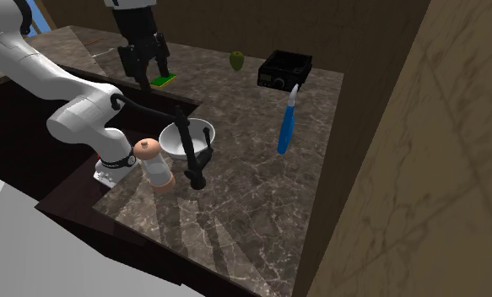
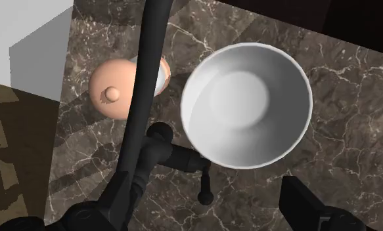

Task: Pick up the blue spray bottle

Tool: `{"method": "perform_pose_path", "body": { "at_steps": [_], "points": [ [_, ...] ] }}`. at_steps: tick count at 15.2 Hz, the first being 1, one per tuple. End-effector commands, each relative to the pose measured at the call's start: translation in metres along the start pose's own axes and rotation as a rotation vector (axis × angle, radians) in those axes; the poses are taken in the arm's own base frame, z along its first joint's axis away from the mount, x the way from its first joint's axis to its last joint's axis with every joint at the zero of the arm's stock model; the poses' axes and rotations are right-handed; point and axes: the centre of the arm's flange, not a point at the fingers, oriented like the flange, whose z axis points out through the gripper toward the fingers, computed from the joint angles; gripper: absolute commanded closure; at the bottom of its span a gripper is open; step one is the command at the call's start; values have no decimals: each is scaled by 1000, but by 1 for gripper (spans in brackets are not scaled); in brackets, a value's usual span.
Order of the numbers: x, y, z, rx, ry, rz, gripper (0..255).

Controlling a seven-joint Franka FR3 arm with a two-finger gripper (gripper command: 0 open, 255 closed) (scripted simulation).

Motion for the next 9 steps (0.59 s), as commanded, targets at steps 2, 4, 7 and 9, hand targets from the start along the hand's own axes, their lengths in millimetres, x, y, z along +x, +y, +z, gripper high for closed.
{"method": "perform_pose_path", "body": {
  "at_steps": [2, 4, 7, 9],
  "points": [
    [15, 1, 2, -6, -12, -39, 0],
    [44, 1, 7, -17, -35, -116, 0],
    [87, -2, 16, -34, -70, -231, 0],
    [116, -8, 23, -45, -93, -308, 0]
  ]
}}
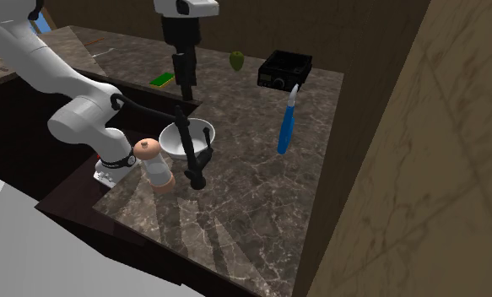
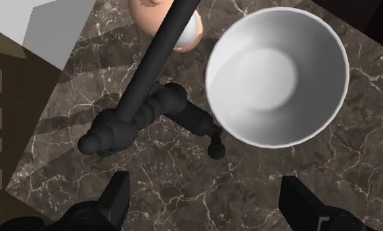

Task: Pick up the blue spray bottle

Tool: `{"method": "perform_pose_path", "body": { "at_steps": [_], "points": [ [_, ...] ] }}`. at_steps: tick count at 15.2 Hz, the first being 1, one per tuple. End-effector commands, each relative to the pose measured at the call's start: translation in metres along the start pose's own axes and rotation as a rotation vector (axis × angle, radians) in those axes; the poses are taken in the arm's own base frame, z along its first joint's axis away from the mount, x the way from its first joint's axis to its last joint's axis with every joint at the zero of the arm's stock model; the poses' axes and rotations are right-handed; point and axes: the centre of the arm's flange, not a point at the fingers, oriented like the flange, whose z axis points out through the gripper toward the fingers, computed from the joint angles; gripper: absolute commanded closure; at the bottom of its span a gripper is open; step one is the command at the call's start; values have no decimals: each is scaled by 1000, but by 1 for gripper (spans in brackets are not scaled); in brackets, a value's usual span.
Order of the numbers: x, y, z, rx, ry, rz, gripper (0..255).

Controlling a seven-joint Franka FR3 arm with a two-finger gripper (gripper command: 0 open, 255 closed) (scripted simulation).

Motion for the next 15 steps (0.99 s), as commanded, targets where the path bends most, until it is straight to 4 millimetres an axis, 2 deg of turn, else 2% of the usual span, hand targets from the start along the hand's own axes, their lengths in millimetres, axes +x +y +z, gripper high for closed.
{"method": "perform_pose_path", "body": {
  "at_steps": [1, 8, 15],
  "points": [
    [31, -1, 6, -11, -24, -81, 0],
    [131, -14, 29, -51, -105, -351, 0],
    [223, -51, 60, -90, -186, -621, 0]
  ]
}}
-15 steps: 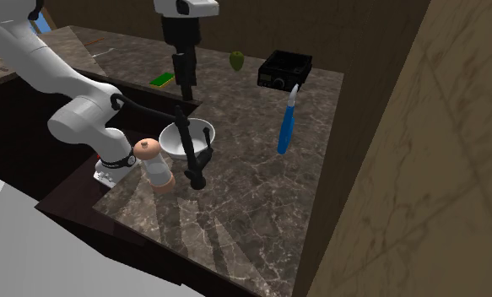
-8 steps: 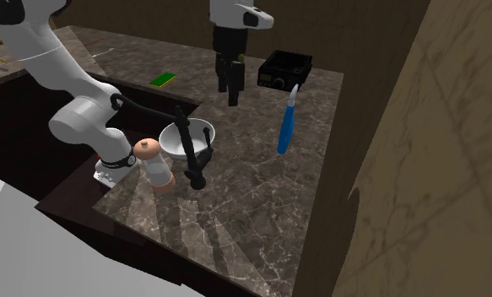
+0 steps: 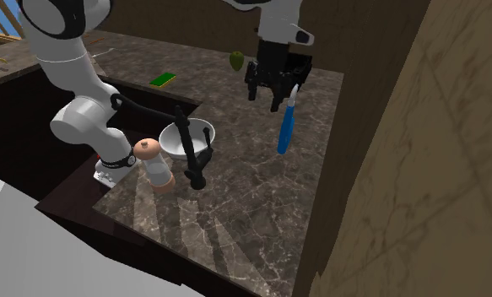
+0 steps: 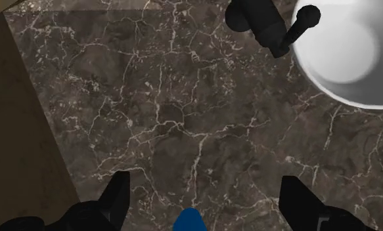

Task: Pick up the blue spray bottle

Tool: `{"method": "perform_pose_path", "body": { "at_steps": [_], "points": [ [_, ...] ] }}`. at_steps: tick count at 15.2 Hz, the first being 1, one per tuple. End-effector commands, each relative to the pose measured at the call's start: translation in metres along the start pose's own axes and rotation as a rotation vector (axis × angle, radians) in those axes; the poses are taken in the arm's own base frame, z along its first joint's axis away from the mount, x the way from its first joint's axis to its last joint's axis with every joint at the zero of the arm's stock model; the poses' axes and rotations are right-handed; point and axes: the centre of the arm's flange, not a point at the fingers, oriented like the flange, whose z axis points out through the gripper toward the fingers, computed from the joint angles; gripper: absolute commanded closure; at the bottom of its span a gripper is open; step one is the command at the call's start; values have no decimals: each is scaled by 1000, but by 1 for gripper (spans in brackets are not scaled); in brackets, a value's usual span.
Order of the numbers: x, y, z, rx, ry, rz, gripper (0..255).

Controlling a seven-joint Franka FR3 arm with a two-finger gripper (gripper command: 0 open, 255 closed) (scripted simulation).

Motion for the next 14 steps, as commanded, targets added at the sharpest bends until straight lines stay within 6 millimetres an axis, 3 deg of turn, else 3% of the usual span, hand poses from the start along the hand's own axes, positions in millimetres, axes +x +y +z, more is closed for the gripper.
{"method": "perform_pose_path", "body": {
  "at_steps": [1, 6, 11, 14],
  "points": [
    [30, 0, 5, -11, -24, -80, 0],
    [103, -6, 20, -39, -82, -272, 0],
    [171, -26, 40, -67, -140, -465, 0],
    [182, -30, 53, -71, -147, -488, 0]
  ]
}}
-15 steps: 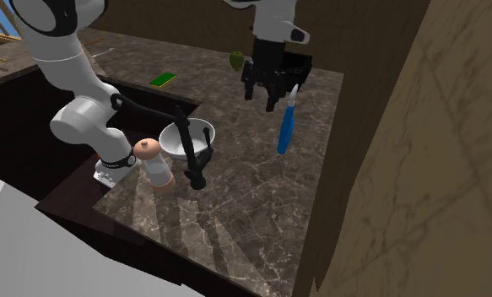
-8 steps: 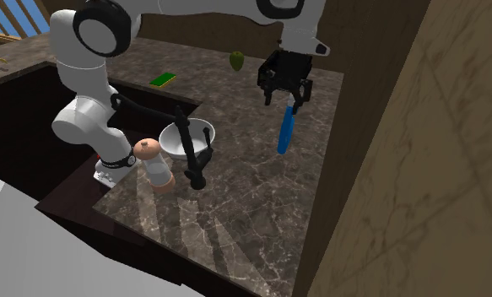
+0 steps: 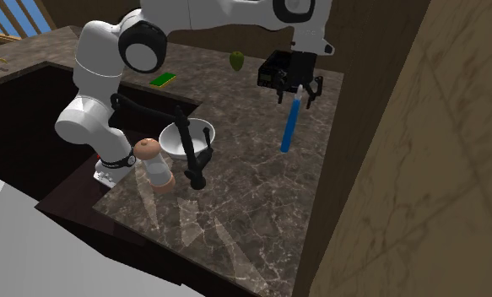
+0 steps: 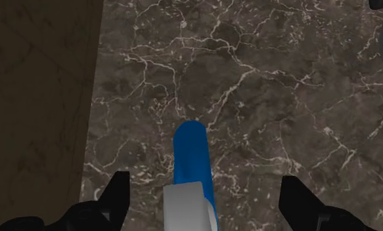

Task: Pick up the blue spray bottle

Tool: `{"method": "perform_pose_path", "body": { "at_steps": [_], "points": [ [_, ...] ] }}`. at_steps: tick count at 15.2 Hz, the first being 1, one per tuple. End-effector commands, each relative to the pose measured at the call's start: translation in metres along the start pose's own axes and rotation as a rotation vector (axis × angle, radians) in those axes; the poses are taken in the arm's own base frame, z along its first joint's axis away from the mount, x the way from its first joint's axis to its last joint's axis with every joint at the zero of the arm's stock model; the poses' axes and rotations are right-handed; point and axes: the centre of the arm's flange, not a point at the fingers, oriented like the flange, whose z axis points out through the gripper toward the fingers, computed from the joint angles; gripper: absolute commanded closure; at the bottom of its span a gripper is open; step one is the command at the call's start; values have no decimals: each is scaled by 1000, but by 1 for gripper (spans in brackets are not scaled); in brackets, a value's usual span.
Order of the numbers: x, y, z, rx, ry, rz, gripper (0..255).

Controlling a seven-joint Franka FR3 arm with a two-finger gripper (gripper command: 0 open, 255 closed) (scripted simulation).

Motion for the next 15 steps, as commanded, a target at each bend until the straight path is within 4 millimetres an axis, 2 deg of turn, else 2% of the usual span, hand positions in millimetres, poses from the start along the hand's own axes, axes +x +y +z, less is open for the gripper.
{"method": "perform_pose_path", "body": {
  "at_steps": [1, 5, 7, 8, 9, 10, 12, 14, 15],
  "points": [
    [22, 1, 36, 41, -28, -26, 0],
    [31, 0, 56, 41, -28, -26, 0],
    [32, 0, 58, 41, -28, -26, 0],
    [29, 6, 55, 40, -28, -25, 255],
    [30, 8, 53, 39, -29, -25, 255],
    [33, 1, 52, 39, -29, -25, 255],
    [29, 6, 64, 39, -28, -25, 255],
    [30, -6, 74, 40, -27, -24, 255],
    [24, -22, 77, 42, -26, -24, 255]
  ]
}}
